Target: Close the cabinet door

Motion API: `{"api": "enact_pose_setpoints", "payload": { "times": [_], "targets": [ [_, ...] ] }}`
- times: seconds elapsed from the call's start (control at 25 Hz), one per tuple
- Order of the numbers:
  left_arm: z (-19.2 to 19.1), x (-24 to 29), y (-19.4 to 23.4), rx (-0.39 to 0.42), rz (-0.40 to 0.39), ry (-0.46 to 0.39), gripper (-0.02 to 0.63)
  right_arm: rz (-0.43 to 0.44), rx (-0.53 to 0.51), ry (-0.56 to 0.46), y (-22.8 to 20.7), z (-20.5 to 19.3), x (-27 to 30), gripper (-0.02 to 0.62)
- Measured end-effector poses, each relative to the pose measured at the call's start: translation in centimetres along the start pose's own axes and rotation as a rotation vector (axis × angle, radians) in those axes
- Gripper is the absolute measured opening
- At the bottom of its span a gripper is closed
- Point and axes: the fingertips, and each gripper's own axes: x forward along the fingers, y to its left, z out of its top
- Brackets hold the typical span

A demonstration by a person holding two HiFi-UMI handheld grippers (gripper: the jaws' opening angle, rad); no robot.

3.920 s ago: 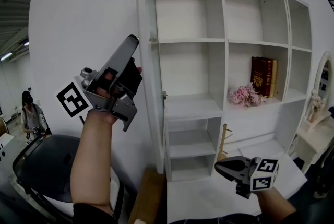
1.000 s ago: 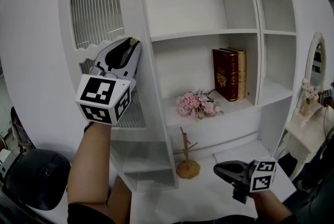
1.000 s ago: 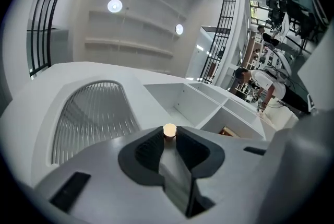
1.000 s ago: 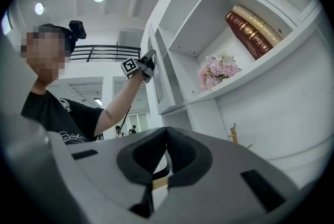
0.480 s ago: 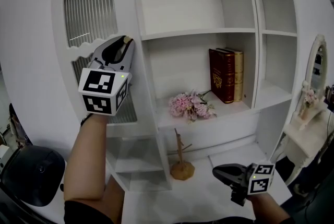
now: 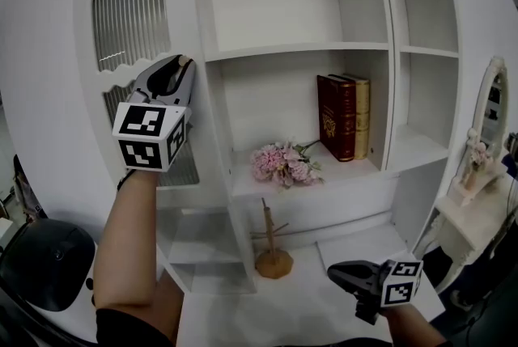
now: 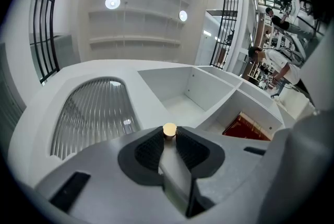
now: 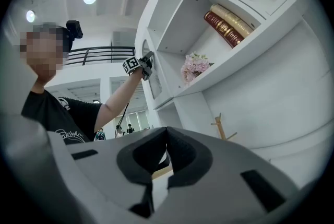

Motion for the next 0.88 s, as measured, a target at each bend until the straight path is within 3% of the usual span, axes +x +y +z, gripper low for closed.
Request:
{"api": "enact_pose_setpoints", "payload": {
  "times": [0.4,0.52,0.64,0.88],
  "targets": [
    [-0.2,0.3,-0.3,-0.074,-0.011,0.088,0.081,0.015,0.000,-0.014,0.3,-0.1,-1.5,0.006],
    [-0.1,-0.2,-0.2,-0.100,-0.015,0.091,0.141,0.017,0.003,-0.020,1.0,0.0,-1.6,0.006],
    [0.3,-1.4,0.1,-0.140,-0.028,0.080,0.153,0.015,-0.010,-0.029,2.1,0.1,-1.4,0.006],
    [0.0,-6.9,-2.9,-0.243,-0.179,0.085,0.153,0.011,-0.013,-0.027,5.3,-0.6,-0.2,0.006]
  ]
}}
